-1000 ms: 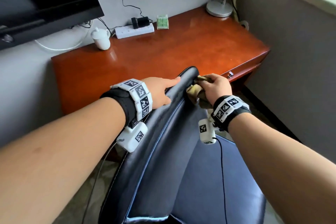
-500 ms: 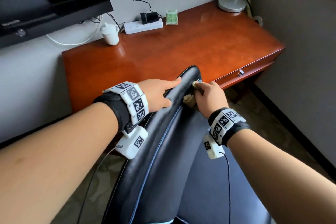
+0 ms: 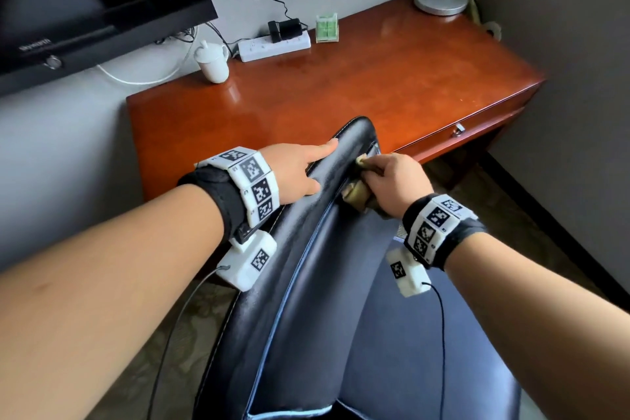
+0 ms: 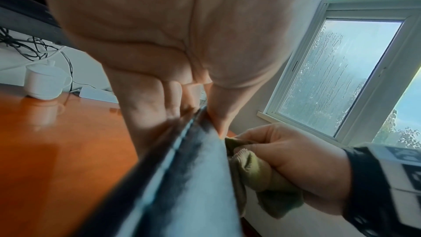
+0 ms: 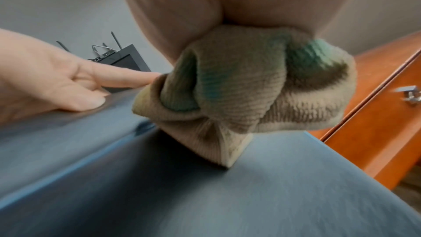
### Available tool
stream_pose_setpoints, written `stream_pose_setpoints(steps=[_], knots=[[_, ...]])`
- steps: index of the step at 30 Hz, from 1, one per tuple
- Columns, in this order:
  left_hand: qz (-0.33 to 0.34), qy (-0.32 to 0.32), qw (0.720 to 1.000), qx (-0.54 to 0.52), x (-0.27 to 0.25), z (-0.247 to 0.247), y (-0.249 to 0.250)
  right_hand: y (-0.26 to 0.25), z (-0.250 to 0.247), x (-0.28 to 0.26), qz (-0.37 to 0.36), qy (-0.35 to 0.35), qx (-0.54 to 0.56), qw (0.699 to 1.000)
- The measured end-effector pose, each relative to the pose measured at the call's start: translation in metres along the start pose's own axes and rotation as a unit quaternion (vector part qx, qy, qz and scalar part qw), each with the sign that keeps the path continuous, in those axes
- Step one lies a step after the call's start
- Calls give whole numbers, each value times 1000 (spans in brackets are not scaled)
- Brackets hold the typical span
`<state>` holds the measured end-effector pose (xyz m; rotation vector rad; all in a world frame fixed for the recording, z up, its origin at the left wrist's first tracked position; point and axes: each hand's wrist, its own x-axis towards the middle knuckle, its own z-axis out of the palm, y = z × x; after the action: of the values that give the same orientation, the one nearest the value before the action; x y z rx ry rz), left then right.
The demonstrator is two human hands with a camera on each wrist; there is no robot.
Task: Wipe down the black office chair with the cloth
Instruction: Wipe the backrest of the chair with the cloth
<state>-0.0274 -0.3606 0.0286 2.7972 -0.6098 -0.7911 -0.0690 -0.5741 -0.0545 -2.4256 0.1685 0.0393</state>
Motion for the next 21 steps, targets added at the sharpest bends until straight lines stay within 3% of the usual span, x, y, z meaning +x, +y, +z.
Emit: stream_pose_setpoints(steps=[6, 14, 18, 21], knots=[[6, 1, 1000, 23, 0, -4, 10, 7, -24, 31, 88, 52, 109, 989], [-5, -9, 1000, -5, 2, -9, 4, 15, -22, 12, 34, -51, 120, 991], [5, -11, 1000, 14, 3, -10, 10, 40, -29, 18, 123, 53, 243, 961], [0, -18, 1000, 24, 7, -11, 11, 37, -29, 29, 124, 73, 243, 959]])
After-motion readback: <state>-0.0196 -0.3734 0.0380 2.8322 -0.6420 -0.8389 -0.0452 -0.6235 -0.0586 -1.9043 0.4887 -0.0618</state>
